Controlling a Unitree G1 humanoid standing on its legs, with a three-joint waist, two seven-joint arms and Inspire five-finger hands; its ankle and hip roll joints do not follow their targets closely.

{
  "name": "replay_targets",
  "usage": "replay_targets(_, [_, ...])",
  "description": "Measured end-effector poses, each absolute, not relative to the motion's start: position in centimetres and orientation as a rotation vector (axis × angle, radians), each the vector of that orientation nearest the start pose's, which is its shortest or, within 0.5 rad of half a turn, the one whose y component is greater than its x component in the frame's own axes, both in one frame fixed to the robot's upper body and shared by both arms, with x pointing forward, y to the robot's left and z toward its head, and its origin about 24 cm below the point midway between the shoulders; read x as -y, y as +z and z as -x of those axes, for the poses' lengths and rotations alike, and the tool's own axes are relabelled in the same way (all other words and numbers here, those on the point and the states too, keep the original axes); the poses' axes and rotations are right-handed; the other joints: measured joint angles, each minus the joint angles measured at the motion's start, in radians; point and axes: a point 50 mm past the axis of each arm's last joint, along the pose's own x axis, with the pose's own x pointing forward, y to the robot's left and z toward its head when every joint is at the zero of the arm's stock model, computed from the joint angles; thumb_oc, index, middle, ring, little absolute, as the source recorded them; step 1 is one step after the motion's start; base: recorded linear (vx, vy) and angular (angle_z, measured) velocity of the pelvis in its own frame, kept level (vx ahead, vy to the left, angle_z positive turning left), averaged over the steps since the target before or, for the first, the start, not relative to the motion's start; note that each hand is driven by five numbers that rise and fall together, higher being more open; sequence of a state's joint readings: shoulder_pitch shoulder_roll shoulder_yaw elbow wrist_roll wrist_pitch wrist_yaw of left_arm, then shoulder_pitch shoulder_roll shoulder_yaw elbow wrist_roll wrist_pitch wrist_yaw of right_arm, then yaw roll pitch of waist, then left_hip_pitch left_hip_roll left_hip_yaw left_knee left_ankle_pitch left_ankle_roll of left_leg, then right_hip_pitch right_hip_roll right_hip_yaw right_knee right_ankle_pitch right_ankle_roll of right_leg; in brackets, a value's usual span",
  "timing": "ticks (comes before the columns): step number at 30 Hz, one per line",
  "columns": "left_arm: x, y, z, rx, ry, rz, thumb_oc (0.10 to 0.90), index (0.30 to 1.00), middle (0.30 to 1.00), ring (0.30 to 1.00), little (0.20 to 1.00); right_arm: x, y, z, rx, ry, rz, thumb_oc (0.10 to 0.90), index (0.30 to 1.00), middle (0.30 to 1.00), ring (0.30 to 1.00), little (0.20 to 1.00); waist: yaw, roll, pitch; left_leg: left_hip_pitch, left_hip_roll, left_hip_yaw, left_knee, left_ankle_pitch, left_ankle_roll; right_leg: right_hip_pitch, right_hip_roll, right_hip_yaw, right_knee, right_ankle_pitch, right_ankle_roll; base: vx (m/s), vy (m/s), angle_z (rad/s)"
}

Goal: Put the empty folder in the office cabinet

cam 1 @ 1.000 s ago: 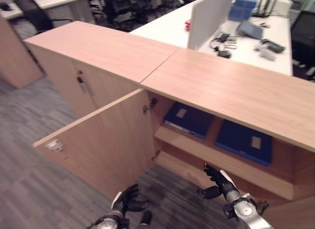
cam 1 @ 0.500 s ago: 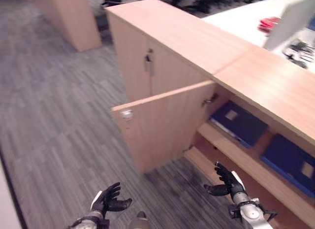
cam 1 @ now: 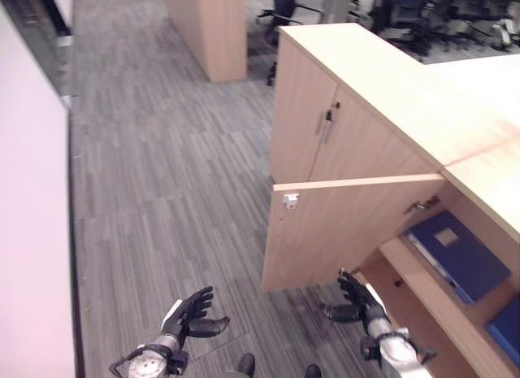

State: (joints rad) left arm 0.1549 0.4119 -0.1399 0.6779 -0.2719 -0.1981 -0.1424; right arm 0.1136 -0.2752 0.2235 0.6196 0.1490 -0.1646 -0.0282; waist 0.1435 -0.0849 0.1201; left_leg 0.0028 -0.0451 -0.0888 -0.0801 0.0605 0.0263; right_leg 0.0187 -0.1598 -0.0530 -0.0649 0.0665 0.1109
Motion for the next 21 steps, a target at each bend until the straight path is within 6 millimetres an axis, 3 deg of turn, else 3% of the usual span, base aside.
replay_targets(3, [-25.6,-9.6,-14.3,-0.663,-0.023,-0.13,0.8,0.9,0.9,0.9,0.9,20.4,-10.3,-16.0,-0.637,0.041,0.186,0.8,0.9,0.9,0.9,0.9,-0.007,0.014,-0.002,0.002,0.013,-0.003,0.0,-0.003,-0.006,0.017,0.012,-0.013,-0.022,0.006,-0.005,0.06,-0.023,0.04])
replay_targets(7, [-25.3,-9.0,-14.9,-0.625,-0.035,-0.129,0.8,0.9,0.9,0.9,0.9,21.1,-10.6,-15.0,-0.674,0.018,0.192,0.8,0.9,0.9,0.9,0.9,-0.009,0.008,-0.003,0.037,0.028,-0.005,-0.005,-0.012,-0.019,0.052,0.028,-0.017,-0.022,-0.003,-0.014,0.03,-0.01,0.02])
replay_targets(13, [-24.7,-7.7,-16.8,-0.541,-0.053,-0.134,0.8,0.9,0.9,0.9,0.9,21.2,-10.6,-15.0,-0.672,0.007,0.183,0.8,0.9,0.9,0.9,0.9,-0.041,-0.005,-0.02,0.052,0.034,-0.003,-0.005,-0.022,-0.029,0.063,0.033,-0.014,-0.022,-0.013,-0.021,0.01,-0.01,-0.03])
replay_targets(21, [-24.3,-6.0,-19.7,-0.444,-0.05,-0.143,0.8,0.9,0.9,0.9,0.9,20.6,-11.3,-13.8,-0.721,0.053,0.179,0.8,0.9,0.9,0.9,0.9,-0.099,0.02,-0.042,0.079,0.045,0.055,-0.005,-0.023,-0.026,0.056,0.041,0.026,-0.03,-0.009,-0.023,0.01,-0.02,-0.18])
